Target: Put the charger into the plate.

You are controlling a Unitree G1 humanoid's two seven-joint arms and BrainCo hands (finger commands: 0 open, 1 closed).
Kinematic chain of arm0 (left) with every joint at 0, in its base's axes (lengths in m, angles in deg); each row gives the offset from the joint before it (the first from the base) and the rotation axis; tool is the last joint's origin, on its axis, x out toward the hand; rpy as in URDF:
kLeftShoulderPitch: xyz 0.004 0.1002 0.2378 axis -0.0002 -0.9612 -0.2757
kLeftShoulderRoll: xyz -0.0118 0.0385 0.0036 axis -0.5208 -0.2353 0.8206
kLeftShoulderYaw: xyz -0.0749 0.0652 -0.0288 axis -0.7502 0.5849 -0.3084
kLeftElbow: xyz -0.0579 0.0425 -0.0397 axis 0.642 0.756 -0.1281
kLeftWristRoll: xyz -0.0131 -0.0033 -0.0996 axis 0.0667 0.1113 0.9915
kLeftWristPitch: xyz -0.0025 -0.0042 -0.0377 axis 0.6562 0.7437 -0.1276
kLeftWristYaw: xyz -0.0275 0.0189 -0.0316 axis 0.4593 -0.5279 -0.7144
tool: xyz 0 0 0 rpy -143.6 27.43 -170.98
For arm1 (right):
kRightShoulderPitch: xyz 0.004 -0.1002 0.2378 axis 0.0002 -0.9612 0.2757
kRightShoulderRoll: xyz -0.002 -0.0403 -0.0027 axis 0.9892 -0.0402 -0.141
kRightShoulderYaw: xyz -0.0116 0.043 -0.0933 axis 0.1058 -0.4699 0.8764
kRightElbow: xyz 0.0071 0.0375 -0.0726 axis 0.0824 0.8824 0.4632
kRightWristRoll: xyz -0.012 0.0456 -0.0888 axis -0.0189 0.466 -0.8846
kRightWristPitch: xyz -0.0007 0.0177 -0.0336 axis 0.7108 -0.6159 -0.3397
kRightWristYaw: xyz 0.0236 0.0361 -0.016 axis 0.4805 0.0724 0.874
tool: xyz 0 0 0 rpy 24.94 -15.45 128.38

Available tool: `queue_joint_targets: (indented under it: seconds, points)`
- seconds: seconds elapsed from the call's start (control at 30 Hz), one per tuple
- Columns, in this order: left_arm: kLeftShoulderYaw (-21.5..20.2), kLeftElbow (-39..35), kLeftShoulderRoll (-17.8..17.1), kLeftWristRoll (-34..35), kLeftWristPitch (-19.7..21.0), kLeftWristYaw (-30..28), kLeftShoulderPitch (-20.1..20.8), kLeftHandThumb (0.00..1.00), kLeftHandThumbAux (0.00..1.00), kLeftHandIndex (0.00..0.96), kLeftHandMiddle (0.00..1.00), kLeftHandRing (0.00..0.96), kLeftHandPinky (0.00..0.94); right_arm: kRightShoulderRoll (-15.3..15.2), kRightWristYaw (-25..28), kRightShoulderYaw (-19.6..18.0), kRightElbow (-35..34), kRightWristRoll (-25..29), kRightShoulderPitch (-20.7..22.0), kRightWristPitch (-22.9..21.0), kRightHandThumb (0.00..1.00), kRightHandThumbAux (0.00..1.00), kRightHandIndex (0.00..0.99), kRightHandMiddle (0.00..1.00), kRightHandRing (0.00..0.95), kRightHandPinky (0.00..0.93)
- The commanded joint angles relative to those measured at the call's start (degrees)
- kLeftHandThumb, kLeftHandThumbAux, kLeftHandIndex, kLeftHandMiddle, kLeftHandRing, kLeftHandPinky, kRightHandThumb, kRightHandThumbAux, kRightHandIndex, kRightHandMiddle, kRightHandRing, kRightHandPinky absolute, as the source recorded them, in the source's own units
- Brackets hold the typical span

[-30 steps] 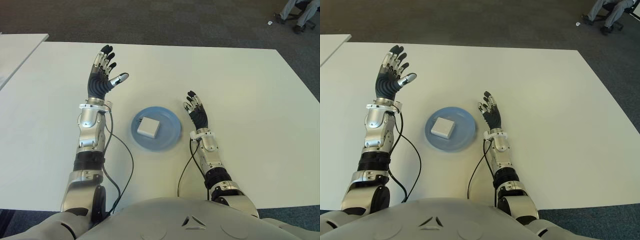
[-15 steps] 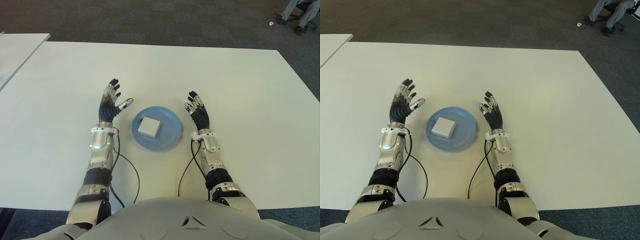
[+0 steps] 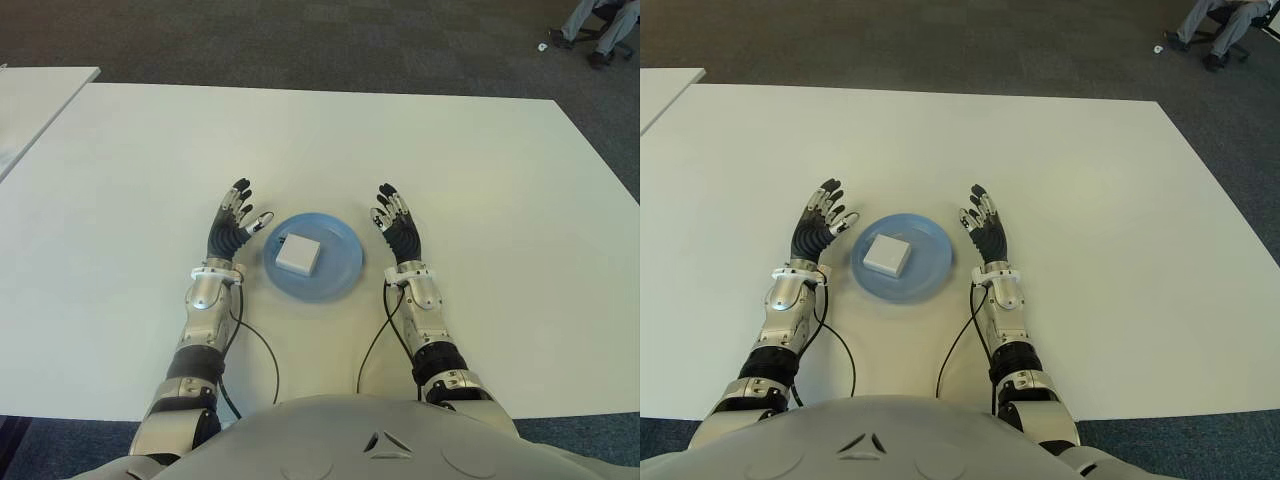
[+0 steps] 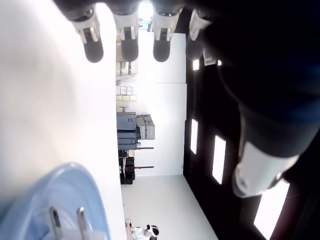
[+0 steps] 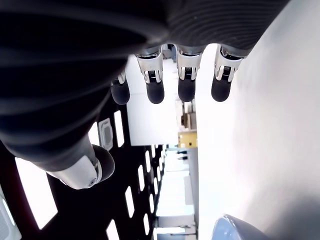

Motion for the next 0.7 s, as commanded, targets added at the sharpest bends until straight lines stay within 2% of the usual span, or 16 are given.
queue_joint_targets:
  seconds: [0.03,0.4,0.7]
  points:
    - [0.8,1.3,-0.2,-0.6,0.3,-0.7,-1.8,0.0,0.637,0.0,0.0,0.0,0.0,-0.5,0.5,-0.1,0.5,0.5,-2.9,-1.8,0.0,0.626,0.0,0.034,0.02,0.016]
    - [1.2,7.1,0.1,-0.8,-2.5,-0.7,-1.7,0.0,0.554,0.0,0.0,0.0,0.0,-0.9,1.2,-0.4,-0.5,0.9,-3.7,-2.2,0.0,0.627,0.0,0.033,0.02,0.024]
    - [1.0,10.2,-0.2,-0.4,-4.7,-1.4,-1.1,0.0,0.548,0.0,0.0,0.0,0.0,-1.4,1.7,-0.7,-0.6,1.1,-4.1,-2.4,0.0,0.624,0.0,0.032,0.019,0.022]
